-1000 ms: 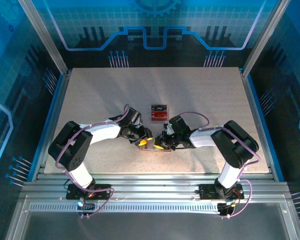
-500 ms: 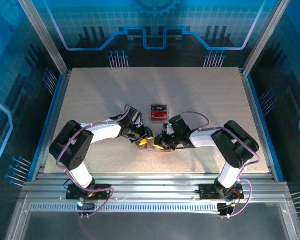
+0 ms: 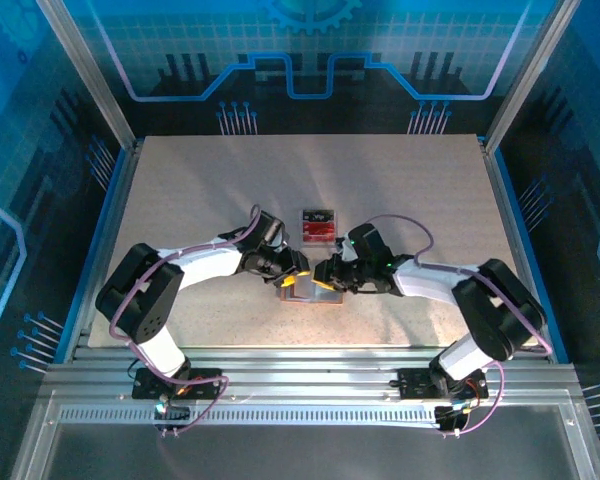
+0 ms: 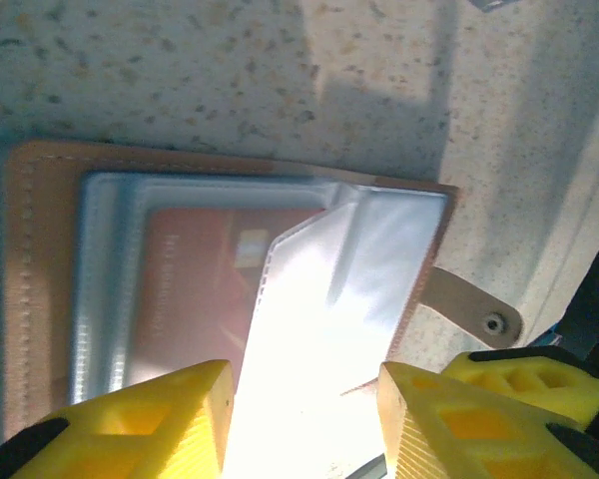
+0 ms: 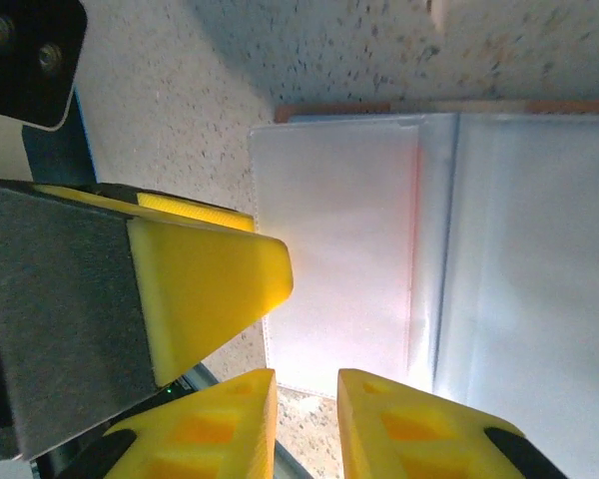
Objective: Take the credit cards out of the card holder
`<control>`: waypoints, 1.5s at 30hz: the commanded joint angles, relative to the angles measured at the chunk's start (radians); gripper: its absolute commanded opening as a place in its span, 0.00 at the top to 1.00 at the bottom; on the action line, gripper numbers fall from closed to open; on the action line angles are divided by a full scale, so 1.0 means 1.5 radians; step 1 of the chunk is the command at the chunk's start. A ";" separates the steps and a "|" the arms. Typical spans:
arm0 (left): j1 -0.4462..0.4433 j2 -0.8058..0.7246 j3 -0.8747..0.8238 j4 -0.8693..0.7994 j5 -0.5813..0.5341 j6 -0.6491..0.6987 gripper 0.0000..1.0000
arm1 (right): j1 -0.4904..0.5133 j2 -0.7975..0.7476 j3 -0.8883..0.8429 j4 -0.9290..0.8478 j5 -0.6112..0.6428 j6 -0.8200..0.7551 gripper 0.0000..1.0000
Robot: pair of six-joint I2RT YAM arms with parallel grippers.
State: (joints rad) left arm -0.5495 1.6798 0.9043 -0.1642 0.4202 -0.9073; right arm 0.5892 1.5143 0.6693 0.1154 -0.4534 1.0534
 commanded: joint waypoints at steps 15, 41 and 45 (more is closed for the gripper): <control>-0.063 0.071 0.110 0.000 0.034 0.007 0.54 | -0.094 -0.190 0.024 -0.294 0.125 -0.113 0.76; -0.041 0.033 0.061 0.001 -0.002 0.012 0.52 | -0.039 -0.099 0.061 -0.231 0.074 -0.083 0.76; -0.023 0.008 0.025 0.003 -0.005 0.012 0.53 | -0.011 -0.044 0.086 -0.203 0.064 -0.071 0.76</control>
State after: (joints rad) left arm -0.6003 1.7271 0.9817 -0.1360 0.4297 -0.9100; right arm 0.5446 1.4086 0.7563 -0.2352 -0.3294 0.9237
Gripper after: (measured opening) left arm 0.474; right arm 0.238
